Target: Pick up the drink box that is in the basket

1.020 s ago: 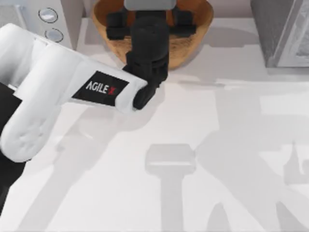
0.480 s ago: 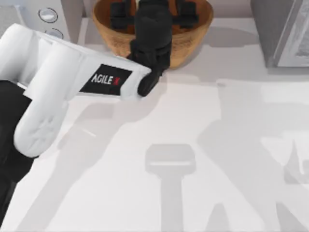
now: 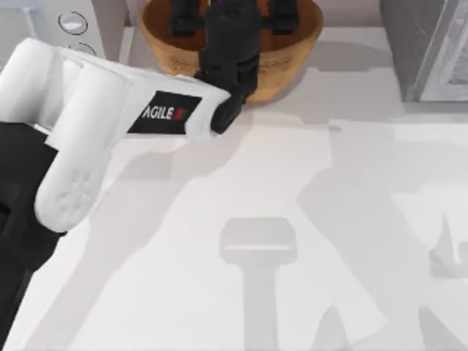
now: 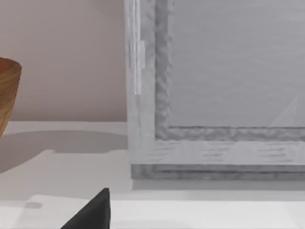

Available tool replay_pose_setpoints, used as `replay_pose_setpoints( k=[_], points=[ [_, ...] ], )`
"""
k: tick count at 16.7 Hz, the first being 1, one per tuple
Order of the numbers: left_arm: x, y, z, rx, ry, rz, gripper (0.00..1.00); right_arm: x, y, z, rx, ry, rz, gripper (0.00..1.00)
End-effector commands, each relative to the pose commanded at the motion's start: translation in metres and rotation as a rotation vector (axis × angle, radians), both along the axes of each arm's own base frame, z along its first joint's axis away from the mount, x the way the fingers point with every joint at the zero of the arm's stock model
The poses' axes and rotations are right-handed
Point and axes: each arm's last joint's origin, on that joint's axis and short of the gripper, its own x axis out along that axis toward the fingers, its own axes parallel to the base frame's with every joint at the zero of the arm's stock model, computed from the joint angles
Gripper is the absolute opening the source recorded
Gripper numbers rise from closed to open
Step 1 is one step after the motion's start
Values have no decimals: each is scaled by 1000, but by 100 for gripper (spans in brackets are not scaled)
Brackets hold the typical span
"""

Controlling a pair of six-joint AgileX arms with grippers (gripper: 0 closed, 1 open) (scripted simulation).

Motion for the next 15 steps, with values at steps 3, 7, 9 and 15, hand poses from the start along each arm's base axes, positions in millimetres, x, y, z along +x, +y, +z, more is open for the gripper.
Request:
replay_pose_setpoints(
  k=[3, 7, 9, 15],
  points=[
    [0, 0, 0, 0, 0, 0, 77, 0, 0, 0, 0, 0, 0, 100],
    [0, 0, 0, 0, 0, 0, 47, 0, 0, 0, 0, 0, 0, 100],
    [0, 0, 0, 0, 0, 0, 32, 0, 0, 0, 0, 0, 0, 100],
    [0, 0, 0, 0, 0, 0, 0, 0, 0, 0, 0, 0, 0, 100]
  ],
)
